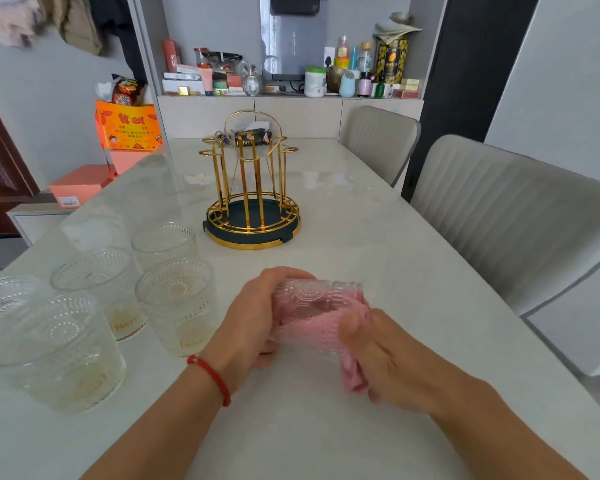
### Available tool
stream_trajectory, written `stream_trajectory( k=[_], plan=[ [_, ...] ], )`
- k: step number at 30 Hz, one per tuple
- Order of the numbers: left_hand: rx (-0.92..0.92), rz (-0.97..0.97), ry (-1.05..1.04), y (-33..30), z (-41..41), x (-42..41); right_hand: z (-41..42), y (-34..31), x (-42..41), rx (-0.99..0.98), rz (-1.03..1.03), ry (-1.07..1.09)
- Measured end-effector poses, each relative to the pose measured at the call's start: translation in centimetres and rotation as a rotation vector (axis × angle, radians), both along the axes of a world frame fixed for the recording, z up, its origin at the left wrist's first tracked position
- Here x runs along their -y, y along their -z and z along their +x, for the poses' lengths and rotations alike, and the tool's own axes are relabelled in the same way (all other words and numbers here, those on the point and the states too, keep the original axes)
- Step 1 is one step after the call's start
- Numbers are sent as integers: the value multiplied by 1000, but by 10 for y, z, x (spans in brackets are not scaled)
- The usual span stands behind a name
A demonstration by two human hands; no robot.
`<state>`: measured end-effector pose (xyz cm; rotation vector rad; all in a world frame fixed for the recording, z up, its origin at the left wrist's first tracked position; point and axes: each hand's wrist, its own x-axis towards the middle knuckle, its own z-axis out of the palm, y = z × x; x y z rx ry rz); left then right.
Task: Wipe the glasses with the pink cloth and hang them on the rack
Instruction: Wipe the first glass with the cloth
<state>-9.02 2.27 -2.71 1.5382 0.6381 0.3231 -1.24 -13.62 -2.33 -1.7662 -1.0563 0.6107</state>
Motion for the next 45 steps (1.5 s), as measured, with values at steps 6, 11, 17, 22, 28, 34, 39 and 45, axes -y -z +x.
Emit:
stream_trajectory(
  k=[6,11,17,22,28,34,39,45],
  plan=[
    [508,616,-161,23,2,-7,10,6,-10,-934,-17,-22],
    [561,793,-29,24,3,-16,17,7,-10,-1081,102,-62],
    [42,-40,-85,2,1,3,6,12,-6,-57,-10,-29],
    [521,578,-277,8,-1,0,-2,15,-13,-1033,137,-102],
    [608,701,2,14,-3,-7,16,8,-10,-1122,163,-151],
    [-93,-120,-62,0,-3,3,8,16,-4,-14,24,-38],
    [300,387,-226,4,0,5,0,11,-10,-854,90,23],
    [611,631,9,15,-4,-8,11,10,-11,-1084,222,-126]
  ],
)
